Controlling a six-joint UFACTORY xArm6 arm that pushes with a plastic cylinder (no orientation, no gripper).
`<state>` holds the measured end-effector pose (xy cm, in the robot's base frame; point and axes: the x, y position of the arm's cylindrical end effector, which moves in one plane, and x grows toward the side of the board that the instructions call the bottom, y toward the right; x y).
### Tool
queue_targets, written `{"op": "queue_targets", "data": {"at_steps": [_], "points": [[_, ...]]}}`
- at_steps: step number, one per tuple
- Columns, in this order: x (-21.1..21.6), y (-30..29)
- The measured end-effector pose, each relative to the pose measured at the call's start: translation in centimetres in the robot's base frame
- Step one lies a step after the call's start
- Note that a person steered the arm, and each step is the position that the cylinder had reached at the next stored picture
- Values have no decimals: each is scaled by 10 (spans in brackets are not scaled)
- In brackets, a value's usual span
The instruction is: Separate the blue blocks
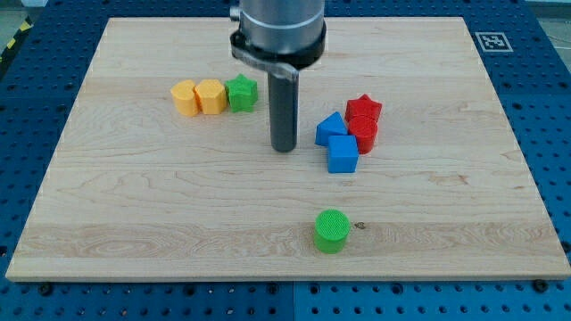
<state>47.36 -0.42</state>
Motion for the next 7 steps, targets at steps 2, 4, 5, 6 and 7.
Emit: {"op": "queue_targets", "data": {"at_steps": [2, 4, 5, 6, 7], "points": [[34, 38], [34, 82], [33, 76], [27, 72], [5, 66]]}}
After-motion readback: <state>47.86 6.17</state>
